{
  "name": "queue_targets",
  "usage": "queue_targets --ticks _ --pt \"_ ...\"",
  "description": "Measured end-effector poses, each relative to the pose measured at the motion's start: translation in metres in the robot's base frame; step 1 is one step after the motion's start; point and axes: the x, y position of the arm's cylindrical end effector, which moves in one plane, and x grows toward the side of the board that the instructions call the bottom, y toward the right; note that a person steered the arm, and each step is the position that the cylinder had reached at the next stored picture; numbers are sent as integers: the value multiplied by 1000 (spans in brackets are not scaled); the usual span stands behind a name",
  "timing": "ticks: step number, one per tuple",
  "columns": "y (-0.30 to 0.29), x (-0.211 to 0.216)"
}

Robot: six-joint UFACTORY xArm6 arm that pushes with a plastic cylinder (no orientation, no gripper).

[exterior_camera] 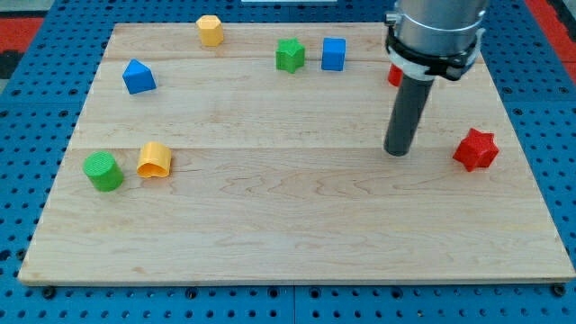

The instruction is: Place your arm to parallel right of yellow heart

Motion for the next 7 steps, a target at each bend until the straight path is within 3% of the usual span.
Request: queue_targets --ticks 4,5,6,7 --pt "-20 -7" --pt "-100 -5" --pt "-126 -1" --pt "-100 -3"
